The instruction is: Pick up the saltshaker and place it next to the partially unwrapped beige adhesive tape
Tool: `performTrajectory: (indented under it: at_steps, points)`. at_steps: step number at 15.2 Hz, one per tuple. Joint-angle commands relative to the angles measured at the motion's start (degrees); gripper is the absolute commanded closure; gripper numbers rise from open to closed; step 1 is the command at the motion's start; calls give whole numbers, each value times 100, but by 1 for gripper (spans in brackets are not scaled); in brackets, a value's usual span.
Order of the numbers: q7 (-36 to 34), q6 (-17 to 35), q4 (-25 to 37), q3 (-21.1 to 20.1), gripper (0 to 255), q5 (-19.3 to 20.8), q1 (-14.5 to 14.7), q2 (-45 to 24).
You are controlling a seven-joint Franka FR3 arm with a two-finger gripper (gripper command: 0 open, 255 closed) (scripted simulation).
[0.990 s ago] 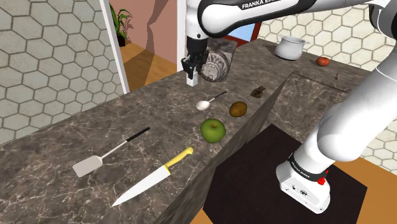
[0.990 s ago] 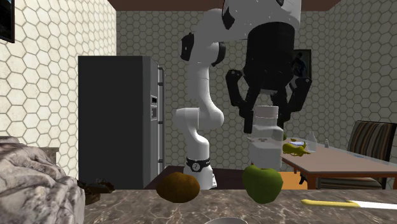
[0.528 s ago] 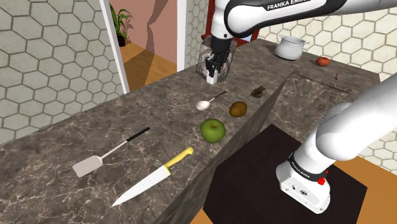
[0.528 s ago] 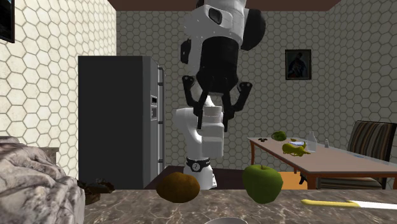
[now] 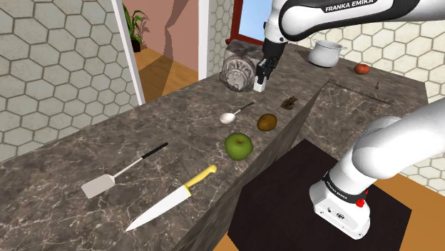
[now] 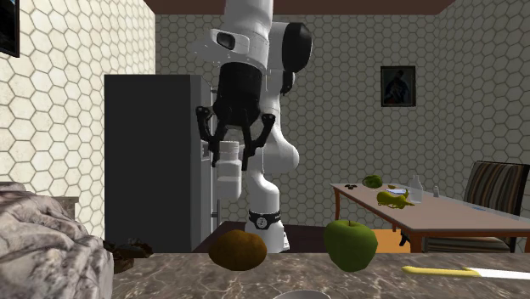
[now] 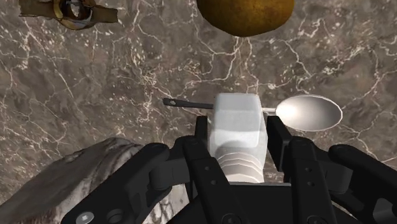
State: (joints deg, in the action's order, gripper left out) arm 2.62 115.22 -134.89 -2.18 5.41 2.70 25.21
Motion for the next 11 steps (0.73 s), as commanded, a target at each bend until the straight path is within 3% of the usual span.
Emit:
performTrajectory:
  at_steps: [1,11]
  points:
    - [281,2,-214,207,255,62,-102,237]
    - [1737,-57,-727,1371,255,581,-737,972]
